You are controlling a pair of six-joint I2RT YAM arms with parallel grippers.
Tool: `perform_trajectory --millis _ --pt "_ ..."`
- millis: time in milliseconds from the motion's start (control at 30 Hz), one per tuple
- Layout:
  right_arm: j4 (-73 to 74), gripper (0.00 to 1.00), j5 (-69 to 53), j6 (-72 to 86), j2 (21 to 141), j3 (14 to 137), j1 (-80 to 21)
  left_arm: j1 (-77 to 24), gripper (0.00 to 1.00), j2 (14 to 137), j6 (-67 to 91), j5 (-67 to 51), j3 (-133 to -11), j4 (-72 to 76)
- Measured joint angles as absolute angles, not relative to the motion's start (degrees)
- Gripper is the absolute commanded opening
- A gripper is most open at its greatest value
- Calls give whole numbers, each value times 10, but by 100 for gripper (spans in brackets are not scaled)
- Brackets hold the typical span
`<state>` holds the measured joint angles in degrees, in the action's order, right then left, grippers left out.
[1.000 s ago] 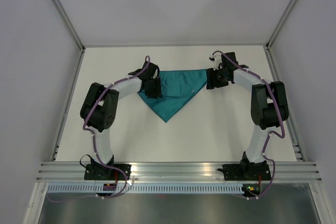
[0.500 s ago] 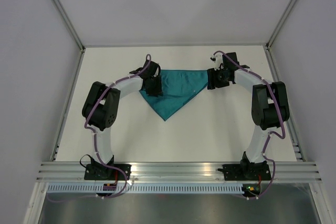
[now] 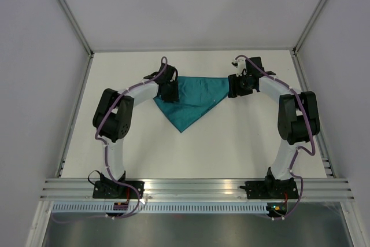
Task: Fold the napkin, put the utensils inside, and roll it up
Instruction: Fold the napkin
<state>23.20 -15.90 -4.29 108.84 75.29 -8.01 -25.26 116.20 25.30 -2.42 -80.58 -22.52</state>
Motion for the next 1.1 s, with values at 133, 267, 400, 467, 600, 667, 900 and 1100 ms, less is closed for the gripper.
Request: perform_trajectory --millis 133,267,400,467,600,667,900,1100 --pt "232 63 -168 -43 1088 753 -80 -253 39 1170 253 -21 -818 -225" --pt "240 64 -189 -43 1088 753 -80 -253 39 1170 253 -22 -818 -224" --pt "254 64 -210 -43 1088 754 -80 -253 39 1161 253 -31 -813 -222" --pt "259 64 -212 -41 1088 757 -80 -256 39 1144 253 -38 -803 -222" --pt "251 66 -210 -23 1088 760 -71 -276 38 1100 253 -43 -781 -218" --pt "245 69 -209 -11 1090 763 -60 -294 37 1080 253 -45 -769 -215" --pt "219 71 -211 36 1142 820 -13 -341 35 1067 257 -46 -739 -192" --pt "193 71 -220 81 1202 854 -1 -345 35 1084 267 -46 -737 -171"
